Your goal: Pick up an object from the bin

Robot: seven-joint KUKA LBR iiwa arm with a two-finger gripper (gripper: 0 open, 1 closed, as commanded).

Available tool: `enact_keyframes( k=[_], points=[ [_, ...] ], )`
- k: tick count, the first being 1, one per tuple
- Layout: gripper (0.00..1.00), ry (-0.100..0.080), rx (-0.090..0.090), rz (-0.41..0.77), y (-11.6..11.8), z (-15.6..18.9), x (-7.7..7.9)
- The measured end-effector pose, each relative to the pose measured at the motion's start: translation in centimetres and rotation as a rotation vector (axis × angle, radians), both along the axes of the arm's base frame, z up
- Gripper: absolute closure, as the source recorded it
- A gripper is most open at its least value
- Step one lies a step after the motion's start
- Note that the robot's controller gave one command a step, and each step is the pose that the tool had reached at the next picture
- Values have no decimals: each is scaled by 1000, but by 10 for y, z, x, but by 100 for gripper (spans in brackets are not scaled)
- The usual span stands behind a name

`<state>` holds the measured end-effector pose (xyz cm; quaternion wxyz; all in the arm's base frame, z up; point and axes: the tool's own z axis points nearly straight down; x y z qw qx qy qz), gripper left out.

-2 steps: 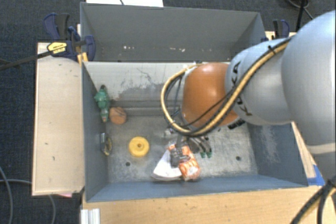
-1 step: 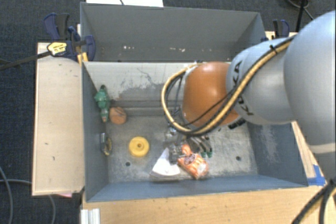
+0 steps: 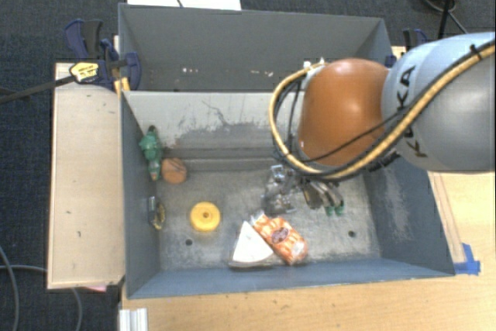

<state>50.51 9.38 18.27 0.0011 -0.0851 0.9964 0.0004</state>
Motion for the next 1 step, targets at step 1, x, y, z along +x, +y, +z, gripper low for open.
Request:
enact_keyframes(
  k=[1],
  points=[
    [0, 0, 0, -2, 0, 0, 0]
  ],
)
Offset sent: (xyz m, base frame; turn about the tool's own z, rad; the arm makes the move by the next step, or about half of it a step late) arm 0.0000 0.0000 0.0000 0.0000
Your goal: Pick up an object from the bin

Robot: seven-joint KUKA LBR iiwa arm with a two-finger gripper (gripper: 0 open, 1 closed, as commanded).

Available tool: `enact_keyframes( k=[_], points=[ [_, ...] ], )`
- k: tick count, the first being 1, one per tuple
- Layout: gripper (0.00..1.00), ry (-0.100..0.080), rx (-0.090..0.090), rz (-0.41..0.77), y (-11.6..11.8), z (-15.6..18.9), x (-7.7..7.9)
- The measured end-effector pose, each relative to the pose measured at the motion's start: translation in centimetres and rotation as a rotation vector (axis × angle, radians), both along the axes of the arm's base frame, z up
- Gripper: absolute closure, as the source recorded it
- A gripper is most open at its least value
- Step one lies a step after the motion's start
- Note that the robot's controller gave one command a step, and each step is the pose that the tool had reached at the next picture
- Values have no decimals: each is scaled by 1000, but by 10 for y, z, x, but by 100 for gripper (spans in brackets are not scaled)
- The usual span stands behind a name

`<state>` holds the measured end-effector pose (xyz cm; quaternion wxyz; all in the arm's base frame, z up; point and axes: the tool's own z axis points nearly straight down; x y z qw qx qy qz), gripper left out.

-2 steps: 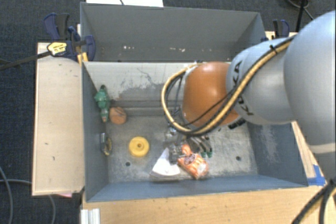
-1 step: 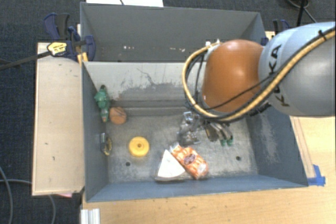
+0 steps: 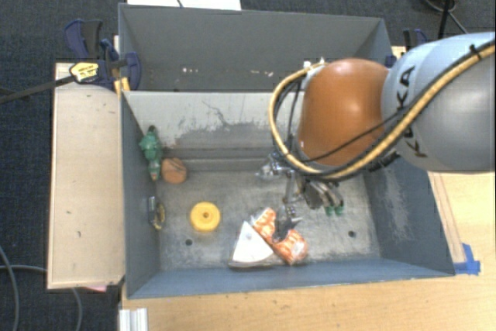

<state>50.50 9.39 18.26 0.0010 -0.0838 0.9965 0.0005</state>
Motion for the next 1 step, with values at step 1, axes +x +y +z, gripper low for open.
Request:
enact_keyframes(
  k=[1],
  points=[
    [0, 0, 0, -1, 0, 0, 0]
  ],
)
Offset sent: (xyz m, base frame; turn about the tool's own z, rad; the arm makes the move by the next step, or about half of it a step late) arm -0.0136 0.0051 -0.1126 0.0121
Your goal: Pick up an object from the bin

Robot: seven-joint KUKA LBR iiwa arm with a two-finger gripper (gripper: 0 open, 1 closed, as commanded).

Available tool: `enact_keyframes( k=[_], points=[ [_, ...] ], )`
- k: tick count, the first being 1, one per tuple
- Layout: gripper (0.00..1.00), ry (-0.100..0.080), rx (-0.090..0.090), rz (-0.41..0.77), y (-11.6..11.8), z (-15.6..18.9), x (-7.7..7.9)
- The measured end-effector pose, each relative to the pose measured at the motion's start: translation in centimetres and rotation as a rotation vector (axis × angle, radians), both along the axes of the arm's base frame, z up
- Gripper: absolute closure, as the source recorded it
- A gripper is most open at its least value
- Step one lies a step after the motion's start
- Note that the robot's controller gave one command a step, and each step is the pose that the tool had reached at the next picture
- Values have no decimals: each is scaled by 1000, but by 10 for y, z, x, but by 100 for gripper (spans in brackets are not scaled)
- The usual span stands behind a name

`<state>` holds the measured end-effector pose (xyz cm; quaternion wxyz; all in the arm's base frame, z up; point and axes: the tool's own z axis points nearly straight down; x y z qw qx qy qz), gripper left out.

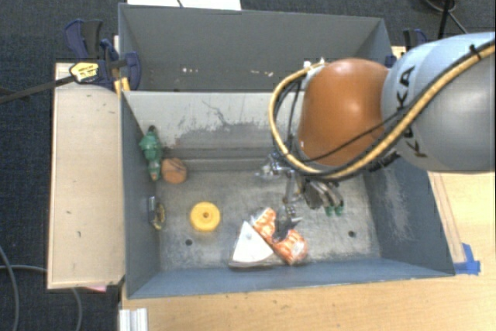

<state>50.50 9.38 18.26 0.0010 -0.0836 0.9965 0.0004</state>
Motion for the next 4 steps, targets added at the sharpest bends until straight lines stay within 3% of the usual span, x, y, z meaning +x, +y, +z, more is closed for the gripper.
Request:
enact_keyframes(
  k=[1, 3, 4],
  points=[
    [100, 16, -5, -10, 5, -95, -9],
    [100, 17, -3, -12, 5, -91, -11],
    [100, 29, 1, 53, -1, -92, 4]
  ],
)
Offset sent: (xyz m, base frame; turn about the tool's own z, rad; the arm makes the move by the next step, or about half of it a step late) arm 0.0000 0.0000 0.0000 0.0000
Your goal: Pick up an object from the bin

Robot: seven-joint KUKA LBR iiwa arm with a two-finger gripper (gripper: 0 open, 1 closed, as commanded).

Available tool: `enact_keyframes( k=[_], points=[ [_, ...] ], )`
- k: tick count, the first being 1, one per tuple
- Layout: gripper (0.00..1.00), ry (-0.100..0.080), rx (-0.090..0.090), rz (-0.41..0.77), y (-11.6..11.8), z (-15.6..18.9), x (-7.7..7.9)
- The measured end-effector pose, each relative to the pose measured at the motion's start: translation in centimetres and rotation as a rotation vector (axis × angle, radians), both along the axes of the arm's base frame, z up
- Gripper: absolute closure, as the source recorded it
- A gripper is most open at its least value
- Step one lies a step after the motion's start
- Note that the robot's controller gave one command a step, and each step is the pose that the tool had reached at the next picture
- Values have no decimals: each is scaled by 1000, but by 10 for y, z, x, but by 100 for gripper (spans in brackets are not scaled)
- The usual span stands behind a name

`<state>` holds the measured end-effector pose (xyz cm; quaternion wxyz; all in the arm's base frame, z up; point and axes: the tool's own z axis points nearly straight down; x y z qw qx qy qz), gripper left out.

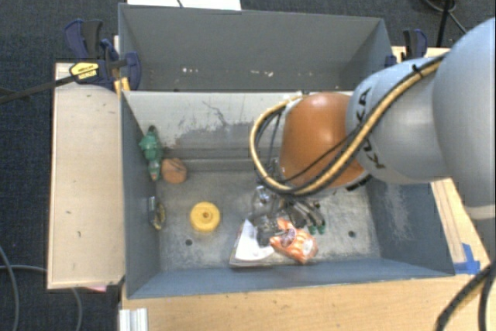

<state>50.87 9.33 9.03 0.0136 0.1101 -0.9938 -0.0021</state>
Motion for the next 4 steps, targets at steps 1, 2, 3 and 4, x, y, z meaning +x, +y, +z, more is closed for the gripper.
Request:
enact_keyframes(
  k=[1, 2, 3, 4],
  points=[
    [100, -35, -2, -7, 0, 2, -2],
    [0, -30, 0, 22, -62, 6, 58],
    [0, -30, 0, 21, -62, 6, 58],
    [100, -36, -2, 160, -46, -15, 8]
  ],
)
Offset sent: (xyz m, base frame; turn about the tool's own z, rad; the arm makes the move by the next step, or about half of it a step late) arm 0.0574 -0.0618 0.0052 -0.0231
